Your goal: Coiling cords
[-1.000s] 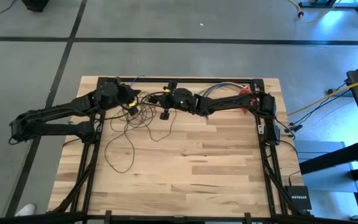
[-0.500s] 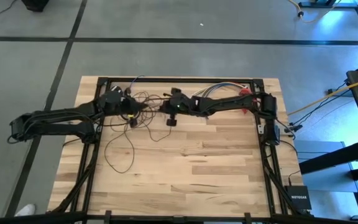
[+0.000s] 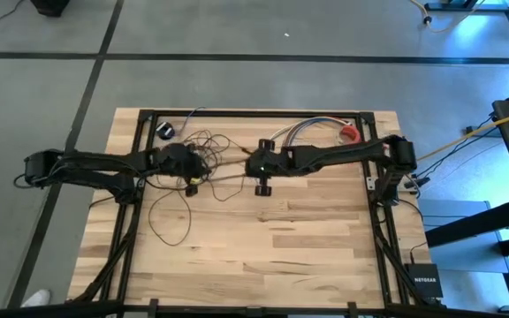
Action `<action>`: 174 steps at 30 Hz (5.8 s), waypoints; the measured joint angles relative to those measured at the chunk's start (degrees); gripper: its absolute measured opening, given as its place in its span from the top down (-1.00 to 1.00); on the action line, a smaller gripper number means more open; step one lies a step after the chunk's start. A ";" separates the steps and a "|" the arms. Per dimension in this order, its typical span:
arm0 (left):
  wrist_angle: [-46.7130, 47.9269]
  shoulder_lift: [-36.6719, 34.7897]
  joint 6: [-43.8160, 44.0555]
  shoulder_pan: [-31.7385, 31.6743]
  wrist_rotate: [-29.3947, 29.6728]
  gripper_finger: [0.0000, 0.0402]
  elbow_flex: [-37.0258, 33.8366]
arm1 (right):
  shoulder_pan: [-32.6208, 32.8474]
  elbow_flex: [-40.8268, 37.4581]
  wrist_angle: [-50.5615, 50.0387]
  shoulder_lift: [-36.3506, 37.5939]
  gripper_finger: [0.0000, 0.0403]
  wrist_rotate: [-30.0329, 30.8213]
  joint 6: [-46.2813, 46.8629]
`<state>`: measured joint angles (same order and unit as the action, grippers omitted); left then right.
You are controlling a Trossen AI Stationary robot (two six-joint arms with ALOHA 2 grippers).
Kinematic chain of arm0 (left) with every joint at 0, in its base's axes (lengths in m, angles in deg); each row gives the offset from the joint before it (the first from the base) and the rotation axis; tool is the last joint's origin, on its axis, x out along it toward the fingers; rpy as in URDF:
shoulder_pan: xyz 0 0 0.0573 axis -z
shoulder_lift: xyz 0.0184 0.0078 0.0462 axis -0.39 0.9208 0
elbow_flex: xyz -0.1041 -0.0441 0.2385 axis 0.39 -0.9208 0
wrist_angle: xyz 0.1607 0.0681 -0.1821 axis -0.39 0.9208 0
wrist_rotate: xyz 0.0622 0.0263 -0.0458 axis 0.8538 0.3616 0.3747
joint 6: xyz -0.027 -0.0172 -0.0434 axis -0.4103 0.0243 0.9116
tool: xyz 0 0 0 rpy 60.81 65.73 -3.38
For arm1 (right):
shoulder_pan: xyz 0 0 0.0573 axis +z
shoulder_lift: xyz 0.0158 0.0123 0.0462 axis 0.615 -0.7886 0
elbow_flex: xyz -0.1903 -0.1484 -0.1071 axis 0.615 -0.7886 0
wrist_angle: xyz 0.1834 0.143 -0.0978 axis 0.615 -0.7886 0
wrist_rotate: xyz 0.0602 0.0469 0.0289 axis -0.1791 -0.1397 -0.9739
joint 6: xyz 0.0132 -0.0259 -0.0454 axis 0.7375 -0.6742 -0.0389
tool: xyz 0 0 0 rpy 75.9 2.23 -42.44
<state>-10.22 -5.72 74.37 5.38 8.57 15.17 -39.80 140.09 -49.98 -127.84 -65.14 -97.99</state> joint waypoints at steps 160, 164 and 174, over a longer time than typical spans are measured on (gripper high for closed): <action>-34.58 53.94 -1.88 15.27 -6.34 0.95 30.29 | 12.68 -28.79 17.52 8.29 0.97 9.92 33.73; -34.58 53.94 -1.20 15.75 -5.93 0.97 30.29 | 12.69 -28.79 17.59 8.27 0.97 9.82 34.78; -33.69 53.97 -0.15 15.83 -4.91 0.99 30.25 | 9.39 -26.58 12.41 10.69 0.51 -1.60 35.80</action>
<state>-43.91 48.25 74.22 21.21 3.67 45.42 -30.41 113.51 -37.58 -117.14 -66.75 -62.19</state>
